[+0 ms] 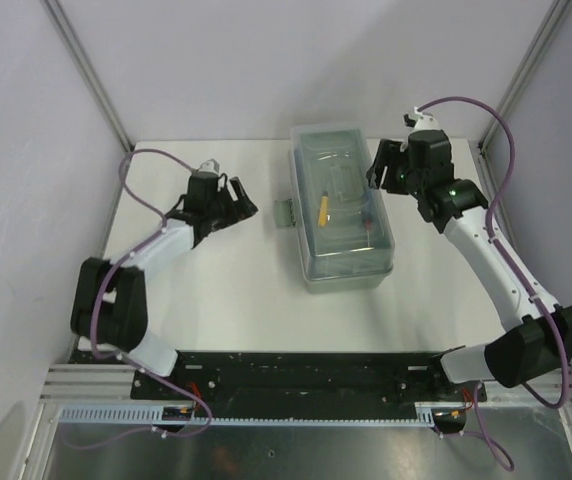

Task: Pack the tool kit

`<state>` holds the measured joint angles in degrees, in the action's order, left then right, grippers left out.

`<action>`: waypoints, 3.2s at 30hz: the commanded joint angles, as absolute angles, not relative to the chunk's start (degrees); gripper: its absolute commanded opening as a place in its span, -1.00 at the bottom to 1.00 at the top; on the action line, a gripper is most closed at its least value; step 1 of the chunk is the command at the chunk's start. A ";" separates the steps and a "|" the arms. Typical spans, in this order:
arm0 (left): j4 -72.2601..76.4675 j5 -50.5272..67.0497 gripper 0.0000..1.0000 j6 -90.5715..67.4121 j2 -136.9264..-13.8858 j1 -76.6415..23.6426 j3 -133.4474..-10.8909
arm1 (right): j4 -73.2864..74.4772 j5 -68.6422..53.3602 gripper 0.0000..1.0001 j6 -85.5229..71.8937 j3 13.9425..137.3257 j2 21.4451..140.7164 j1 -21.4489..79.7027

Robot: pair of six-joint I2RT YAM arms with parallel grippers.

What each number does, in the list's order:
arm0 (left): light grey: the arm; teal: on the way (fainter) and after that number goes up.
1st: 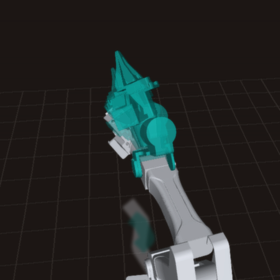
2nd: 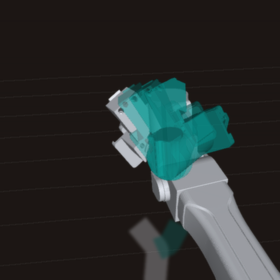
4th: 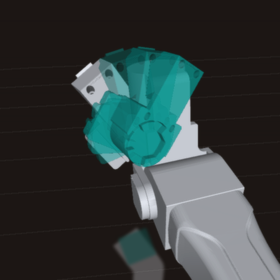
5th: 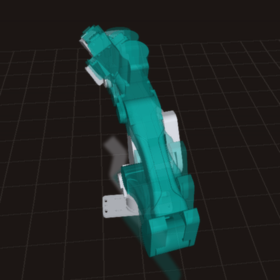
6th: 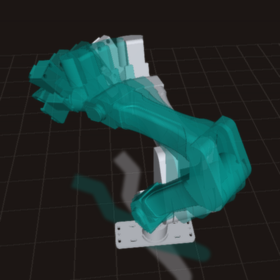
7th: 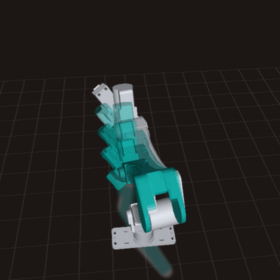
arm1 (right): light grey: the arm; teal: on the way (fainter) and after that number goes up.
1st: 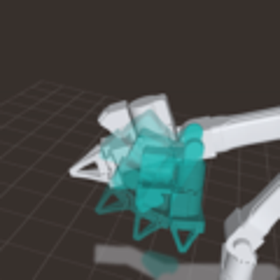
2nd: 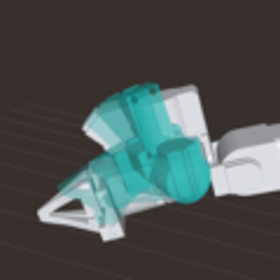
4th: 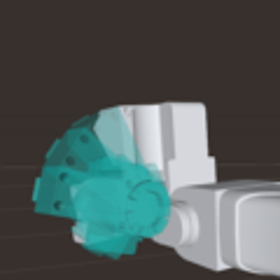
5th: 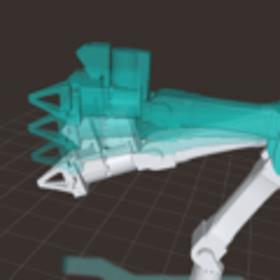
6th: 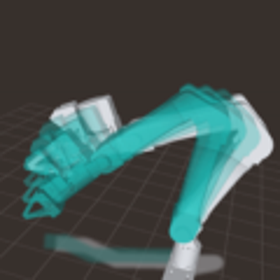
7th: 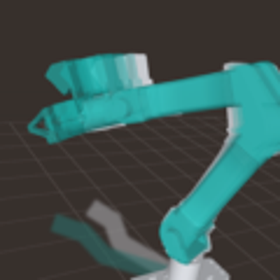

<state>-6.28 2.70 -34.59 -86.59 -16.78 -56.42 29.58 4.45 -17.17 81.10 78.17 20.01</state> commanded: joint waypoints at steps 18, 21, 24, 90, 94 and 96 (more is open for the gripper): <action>8.68 36.62 0.11 -42.11 -106.20 -15.38 -66.76 | 28.04 -1.01 0.37 -16.26 80.60 92.18 19.41; 15.24 41.01 0.15 -44.84 -106.51 -15.61 -65.81 | 28.15 -1.17 0.37 -15.83 80.60 92.27 19.47; 18.18 43.89 0.14 -45.74 -106.85 -16.01 -65.94 | 28.39 -1.22 0.37 -15.60 80.61 92.50 19.43; 43.89 43.39 0.03 -77.00 -107.45 -18.22 -53.62 | 30.09 0.00 0.28 -16.73 80.60 93.81 18.78; 53.41 41.68 0.20 -84.74 -107.47 -17.99 -50.99 | 30.29 0.00 0.28 -16.47 80.60 93.62 18.89; 56.27 40.74 0.22 -86.49 -107.13 -17.99 -50.15 | 30.31 0.00 0.28 -16.51 80.60 93.52 18.89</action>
